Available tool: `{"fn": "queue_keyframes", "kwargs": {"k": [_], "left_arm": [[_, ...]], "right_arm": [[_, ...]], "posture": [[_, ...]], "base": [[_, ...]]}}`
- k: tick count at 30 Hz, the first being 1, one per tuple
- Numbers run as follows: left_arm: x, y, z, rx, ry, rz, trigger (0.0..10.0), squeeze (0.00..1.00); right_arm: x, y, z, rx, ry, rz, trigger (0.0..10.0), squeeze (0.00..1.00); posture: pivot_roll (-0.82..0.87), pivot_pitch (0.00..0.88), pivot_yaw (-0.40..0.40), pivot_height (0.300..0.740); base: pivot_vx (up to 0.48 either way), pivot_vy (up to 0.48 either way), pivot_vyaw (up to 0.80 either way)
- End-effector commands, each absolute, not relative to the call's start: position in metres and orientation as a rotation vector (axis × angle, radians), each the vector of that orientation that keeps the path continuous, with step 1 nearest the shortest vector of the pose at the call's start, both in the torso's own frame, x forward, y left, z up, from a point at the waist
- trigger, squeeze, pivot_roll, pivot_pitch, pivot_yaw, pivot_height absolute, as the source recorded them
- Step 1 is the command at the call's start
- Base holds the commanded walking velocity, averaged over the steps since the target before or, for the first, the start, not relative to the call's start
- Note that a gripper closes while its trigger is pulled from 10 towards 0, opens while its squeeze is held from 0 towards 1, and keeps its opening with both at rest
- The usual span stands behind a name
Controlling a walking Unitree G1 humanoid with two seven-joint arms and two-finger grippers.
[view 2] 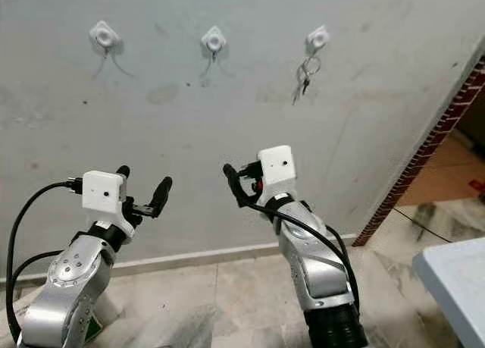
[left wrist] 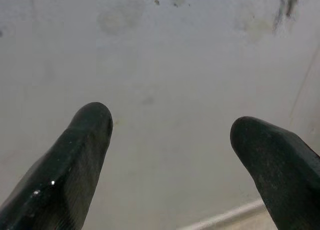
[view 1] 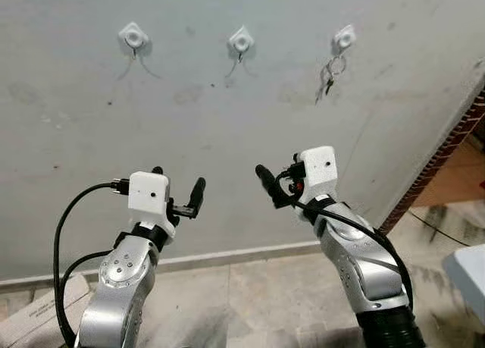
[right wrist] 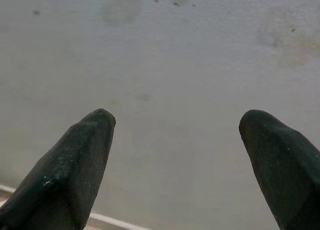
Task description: Hang keys on a hook
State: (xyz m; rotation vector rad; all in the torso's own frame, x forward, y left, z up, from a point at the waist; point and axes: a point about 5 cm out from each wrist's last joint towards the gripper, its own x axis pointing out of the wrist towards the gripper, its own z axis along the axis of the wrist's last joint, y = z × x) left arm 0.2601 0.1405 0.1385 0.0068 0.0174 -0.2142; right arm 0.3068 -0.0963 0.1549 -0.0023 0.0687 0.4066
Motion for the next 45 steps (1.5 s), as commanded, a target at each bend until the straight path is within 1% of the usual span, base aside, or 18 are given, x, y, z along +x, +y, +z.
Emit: {"fn": "queue_keyframes", "kwargs": {"k": [1, 14, 24, 42, 45], "left_arm": [[0.2602, 0.1371, 0.1397, 0.011, 0.012, -0.229, 10.0, 0.0], [0.2601, 0.1351, 0.1387, 0.009, 0.013, -0.236, 10.0, 0.0], [0.2617, 0.1354, 0.1383, 0.009, 0.012, -0.228, 10.0, 0.0], [0.2619, 0.1328, 0.1393, -0.012, 0.0, -0.266, 10.0, 0.0], [0.2621, 0.1328, 0.1388, -0.013, 0.002, -0.264, 10.0, 0.0]], "right_arm": [[0.3076, -0.0993, 0.1555, -0.003, 0.071, 0.401, 10.0, 0.0], [0.3066, -0.1005, 0.1577, 0.009, 0.06, 0.395, 10.0, 0.0], [0.3064, -0.1005, 0.1584, 0.01, 0.056, 0.393, 10.0, 0.0], [0.3067, -0.0996, 0.1572, 0.021, 0.072, 0.392, 10.0, 0.0], [0.3068, -0.0988, 0.1567, 0.025, 0.077, 0.391, 10.0, 0.0]], "posture": [[0.07, 0.0, -0.01, 0.74], [0.06, 0.0, -0.009, 0.74], [0.05, 0.0, -0.009, 0.74], [0.05, 0.0, -0.01, 0.74], [0.05, 0.0, -0.012, 0.74]], "base": [[-0.3, 0.0, 0.0], [-0.268, 0.0, 0.0], [0.0, 0.0, 0.0], [0.0, 0.0, 0.0], [0.0, 0.0, -0.8]]}}
